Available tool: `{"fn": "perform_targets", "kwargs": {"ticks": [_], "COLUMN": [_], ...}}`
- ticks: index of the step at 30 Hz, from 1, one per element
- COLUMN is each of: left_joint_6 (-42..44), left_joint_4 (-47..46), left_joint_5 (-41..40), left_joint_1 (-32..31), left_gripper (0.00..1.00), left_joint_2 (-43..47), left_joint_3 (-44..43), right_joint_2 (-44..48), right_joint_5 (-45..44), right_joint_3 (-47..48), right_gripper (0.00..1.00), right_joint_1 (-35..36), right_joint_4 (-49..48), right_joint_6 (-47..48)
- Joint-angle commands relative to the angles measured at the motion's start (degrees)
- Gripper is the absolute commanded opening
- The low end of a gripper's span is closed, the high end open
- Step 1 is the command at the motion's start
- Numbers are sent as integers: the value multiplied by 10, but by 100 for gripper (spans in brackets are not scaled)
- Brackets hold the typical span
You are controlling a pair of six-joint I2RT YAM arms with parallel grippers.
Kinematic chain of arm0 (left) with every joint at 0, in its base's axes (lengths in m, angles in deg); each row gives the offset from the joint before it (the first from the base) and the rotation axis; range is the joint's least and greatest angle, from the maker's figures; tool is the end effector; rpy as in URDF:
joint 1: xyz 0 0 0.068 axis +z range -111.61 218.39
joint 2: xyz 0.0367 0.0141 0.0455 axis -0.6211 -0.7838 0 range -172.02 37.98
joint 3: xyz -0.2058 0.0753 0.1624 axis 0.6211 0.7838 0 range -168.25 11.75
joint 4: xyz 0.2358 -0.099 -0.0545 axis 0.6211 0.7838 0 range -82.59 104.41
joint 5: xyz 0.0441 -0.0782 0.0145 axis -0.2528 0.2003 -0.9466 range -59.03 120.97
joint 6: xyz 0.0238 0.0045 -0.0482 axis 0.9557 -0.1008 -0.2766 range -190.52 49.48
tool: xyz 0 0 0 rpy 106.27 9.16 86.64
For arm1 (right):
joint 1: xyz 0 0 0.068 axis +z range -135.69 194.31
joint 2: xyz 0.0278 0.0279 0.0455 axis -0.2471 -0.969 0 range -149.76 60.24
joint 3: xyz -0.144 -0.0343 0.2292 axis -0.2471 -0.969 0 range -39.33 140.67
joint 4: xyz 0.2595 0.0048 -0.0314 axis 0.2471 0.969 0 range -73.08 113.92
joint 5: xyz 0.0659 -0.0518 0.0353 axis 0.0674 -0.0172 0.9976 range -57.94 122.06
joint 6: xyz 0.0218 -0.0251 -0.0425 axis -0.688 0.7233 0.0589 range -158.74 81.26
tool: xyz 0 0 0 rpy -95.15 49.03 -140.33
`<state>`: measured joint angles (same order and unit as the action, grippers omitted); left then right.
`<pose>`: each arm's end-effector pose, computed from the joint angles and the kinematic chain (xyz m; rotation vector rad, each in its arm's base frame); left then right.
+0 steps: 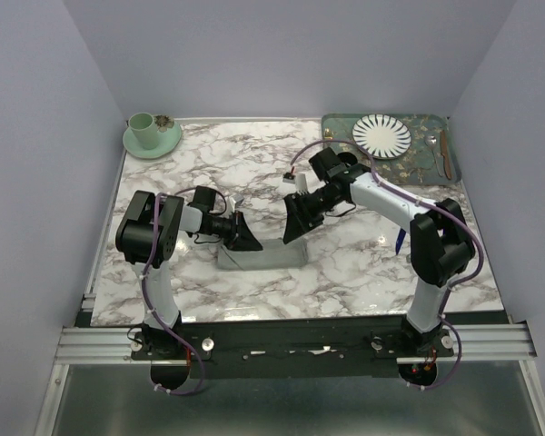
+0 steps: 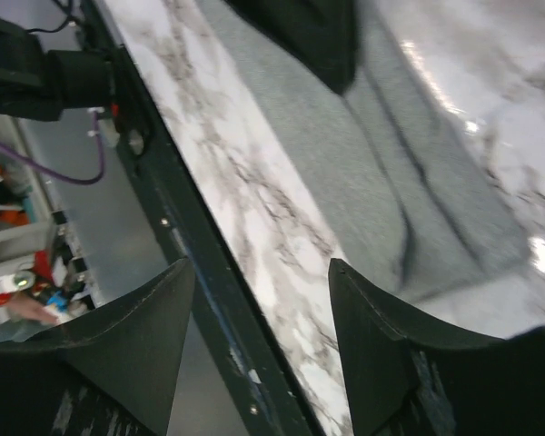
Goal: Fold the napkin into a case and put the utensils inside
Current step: Smooth out the smaller rectangle-folded napkin at the center of the board.
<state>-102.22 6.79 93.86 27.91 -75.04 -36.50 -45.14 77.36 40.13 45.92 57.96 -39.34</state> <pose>0.3101 -0.0896 0.0792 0.1201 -2.6269 1.7008 0.3065 0.2184 0.2238 -0.9489 2.5564 1.2427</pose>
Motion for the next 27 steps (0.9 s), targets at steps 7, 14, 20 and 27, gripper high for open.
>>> {"fn": "perform_targets", "kwargs": {"ticks": [7,14,20,27], "left_joint_6": [91,156,146,179], "left_joint_4": [79,92,115,108], "left_joint_5": [-97,0,45,47], "left_joint_1": [17,18,14,7], "left_gripper": [21,42,46,42], "left_joint_2": [-50,45,162,113], "left_joint_3": [-53,-58,-30,47], "right_joint_2": [-161,-239,-249,-253], "right_joint_5": [116,137,139,139], "right_joint_3": [-11,-17,-19,-24], "right_gripper": [62,59,56,55], "right_joint_1": [28,-5,-5,-8], "right_joint_4": [-92,-114,-119,-126], "right_joint_6": [-109,-167,-181,-190]}}
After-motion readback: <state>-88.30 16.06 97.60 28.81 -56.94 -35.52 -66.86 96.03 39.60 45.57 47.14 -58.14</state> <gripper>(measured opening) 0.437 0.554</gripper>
